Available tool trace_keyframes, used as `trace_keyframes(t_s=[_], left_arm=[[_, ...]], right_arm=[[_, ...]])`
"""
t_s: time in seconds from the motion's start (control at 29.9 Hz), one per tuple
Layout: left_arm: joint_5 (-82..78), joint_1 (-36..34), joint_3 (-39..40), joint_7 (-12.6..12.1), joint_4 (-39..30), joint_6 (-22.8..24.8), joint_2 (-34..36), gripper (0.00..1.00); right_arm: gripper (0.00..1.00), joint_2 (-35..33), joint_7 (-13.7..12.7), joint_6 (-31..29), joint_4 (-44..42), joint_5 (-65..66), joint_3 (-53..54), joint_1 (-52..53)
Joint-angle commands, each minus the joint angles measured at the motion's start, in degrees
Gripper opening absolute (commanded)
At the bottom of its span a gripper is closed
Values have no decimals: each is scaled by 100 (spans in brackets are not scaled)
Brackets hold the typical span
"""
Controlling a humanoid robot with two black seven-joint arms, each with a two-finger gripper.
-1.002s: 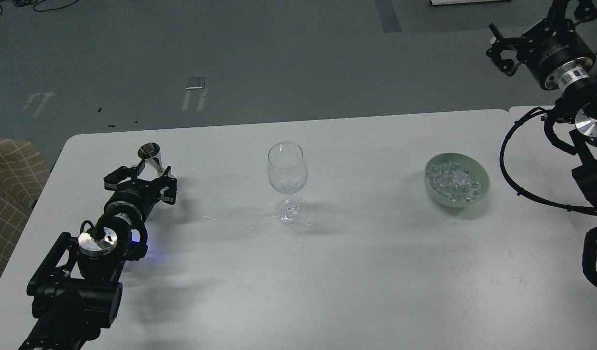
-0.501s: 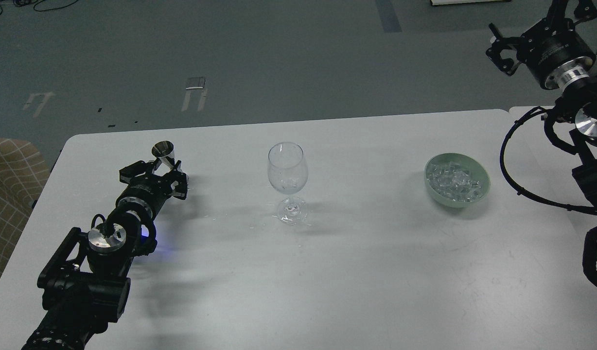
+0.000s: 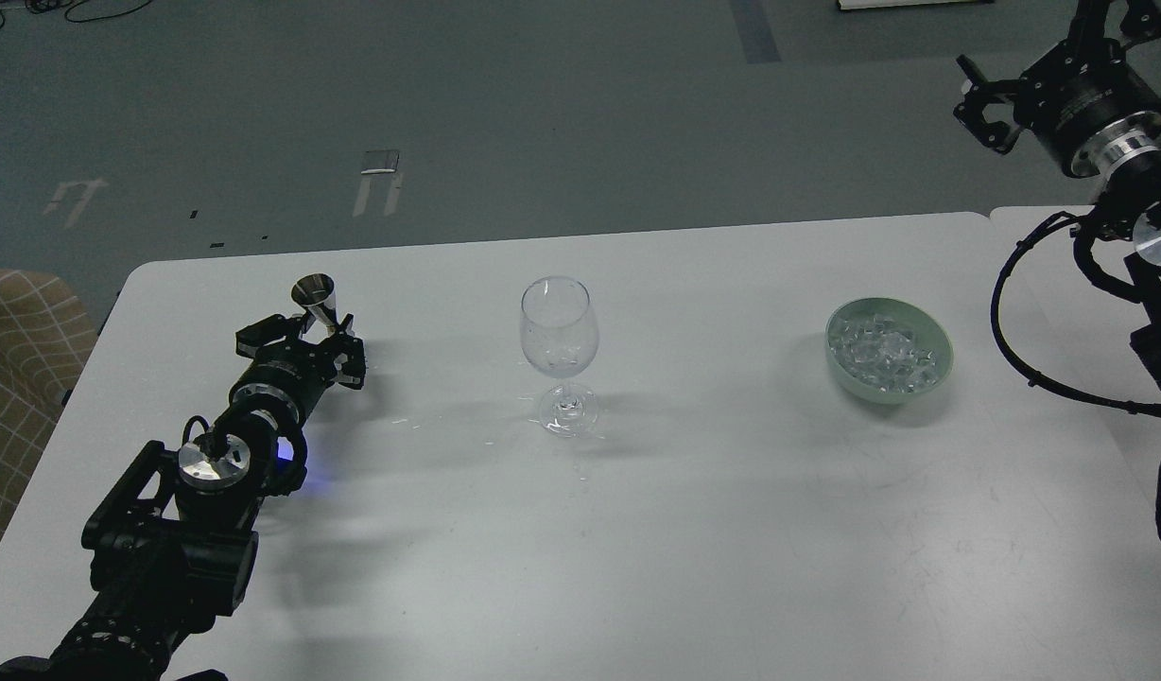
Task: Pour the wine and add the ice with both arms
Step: 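Lift the jigger with the left gripper and carry it toward the wine glass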
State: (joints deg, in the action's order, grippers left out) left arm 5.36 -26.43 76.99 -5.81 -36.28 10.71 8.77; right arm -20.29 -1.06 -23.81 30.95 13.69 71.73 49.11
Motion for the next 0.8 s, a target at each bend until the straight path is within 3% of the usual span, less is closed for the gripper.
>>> trace_keyframes(t_s=[0.0,0.3,0.63,0.77], left_arm=[[9,-81,9,1,68,1,11,39],[18,-310,9,1,341,80,20,32],[35,-301,44,-17,376,431,81,8],[44,-310,79,-17,376,572,99,7]], right_arm=[[100,7,0,8,8,-7,-1,2],[100,-10,0,8,17,-7,-10,2],[100,-10,0,8,17,-7,-19,2],[100,-10,0,8,17,-7,-19,2]])
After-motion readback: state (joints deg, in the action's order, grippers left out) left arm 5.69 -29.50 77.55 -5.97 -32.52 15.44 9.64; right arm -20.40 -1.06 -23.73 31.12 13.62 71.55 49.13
